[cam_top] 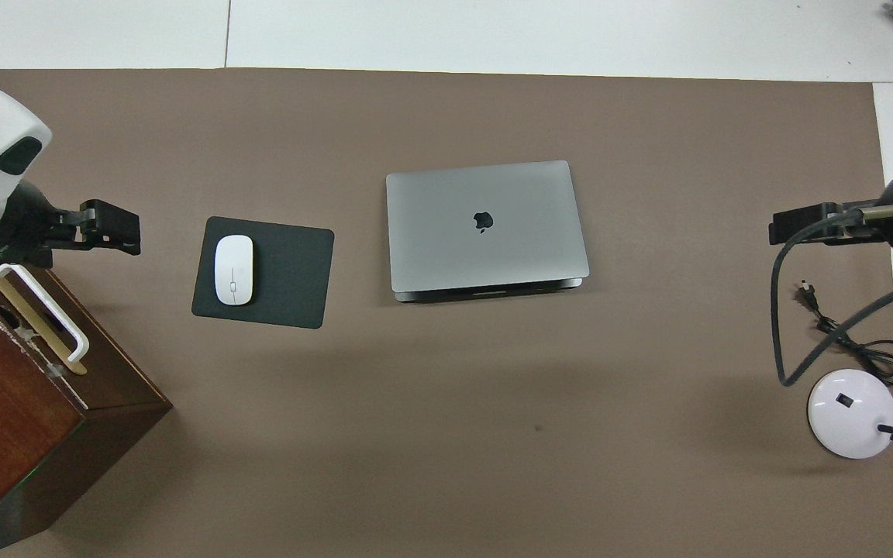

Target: Close laptop with both arms

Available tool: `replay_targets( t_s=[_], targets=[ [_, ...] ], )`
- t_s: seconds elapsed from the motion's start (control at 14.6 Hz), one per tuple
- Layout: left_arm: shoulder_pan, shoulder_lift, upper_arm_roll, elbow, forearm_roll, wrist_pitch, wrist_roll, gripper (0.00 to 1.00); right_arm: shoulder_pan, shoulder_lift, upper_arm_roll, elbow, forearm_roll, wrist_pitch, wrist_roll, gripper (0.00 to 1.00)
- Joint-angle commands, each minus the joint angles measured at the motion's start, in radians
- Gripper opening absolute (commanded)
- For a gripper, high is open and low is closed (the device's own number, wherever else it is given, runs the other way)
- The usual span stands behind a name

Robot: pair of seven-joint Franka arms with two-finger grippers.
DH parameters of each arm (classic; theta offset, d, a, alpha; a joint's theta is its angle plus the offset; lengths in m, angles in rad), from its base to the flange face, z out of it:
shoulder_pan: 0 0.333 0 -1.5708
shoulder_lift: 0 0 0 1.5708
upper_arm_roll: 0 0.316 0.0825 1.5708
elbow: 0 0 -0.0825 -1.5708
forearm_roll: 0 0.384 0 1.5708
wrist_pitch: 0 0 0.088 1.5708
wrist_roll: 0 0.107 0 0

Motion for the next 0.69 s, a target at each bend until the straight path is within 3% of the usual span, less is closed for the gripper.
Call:
replay_targets(
  t_s=[0.0, 0.27, 0.62],
  targets=[
    [0.004, -0.019, -0.001, 0.025, 0.012, -0.028, 0.031, 1.0, -0.017, -0.011, 0.007, -0.003, 0.027, 0.012, -0.019, 1.0],
    [0.023, -0.029, -0.006, 0.025, 0.022, -0.074, 0.053, 1.0, -0.019, -0.013, 0.004, -0.003, 0.006, 0.006, -0.015, 1.0],
    [0.036, -0.027, -0.004, 0.02, 0.02, -0.026, 0.112, 1.0, -0.028, -0.019, -0.013, -0.001, 0.006, -0.088, -0.015, 1.0]
  ],
)
